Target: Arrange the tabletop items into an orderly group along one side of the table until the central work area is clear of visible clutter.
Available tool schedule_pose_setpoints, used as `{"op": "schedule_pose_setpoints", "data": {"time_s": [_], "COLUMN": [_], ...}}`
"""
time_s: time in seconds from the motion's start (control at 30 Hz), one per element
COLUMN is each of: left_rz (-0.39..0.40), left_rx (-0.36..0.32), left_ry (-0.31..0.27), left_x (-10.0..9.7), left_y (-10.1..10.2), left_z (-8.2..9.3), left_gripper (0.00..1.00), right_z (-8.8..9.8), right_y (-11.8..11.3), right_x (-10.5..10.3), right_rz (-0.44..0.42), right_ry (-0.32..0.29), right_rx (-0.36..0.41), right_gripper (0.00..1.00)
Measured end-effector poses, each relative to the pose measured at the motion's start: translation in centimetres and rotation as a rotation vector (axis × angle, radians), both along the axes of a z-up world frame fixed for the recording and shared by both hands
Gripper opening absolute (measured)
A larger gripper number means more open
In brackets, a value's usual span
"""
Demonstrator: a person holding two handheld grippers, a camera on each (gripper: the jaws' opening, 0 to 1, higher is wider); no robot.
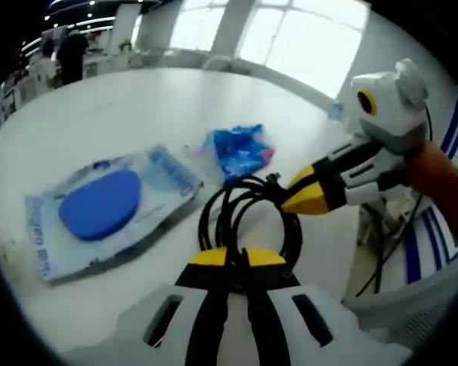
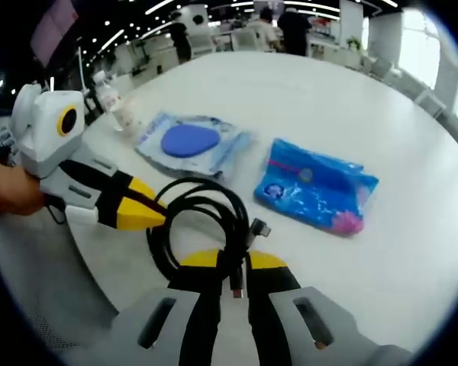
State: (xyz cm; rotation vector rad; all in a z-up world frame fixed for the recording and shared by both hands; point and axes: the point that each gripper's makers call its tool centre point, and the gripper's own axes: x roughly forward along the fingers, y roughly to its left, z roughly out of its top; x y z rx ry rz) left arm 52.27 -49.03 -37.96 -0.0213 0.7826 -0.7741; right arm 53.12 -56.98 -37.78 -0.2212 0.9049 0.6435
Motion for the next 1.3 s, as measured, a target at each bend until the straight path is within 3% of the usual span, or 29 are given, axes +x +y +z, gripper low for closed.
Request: {"op": "schedule_pose_setpoints", "data": {"time_s": [1.0,1.3], "left_rz": [-0.006,-0.020], "left_rx": [0.020,0.017], "left_ry": [0.008,-0.010], "left_x": [0.4,0.2], "left_y": [-0.4,-0.5], "left_z": [-1.6,-1.4], "left_gripper": [0.07,0.09], "right_z": [-1.8,-1.5], "right_y": [-0.5,-0.4], "right_x": [0.2,0.2], "right_rz": [-0.018,-0.020], "right_ry": [0.047,0.016], "right_rx": [-0.026,-0.036], "right_gripper": [0.13,0.13]}}
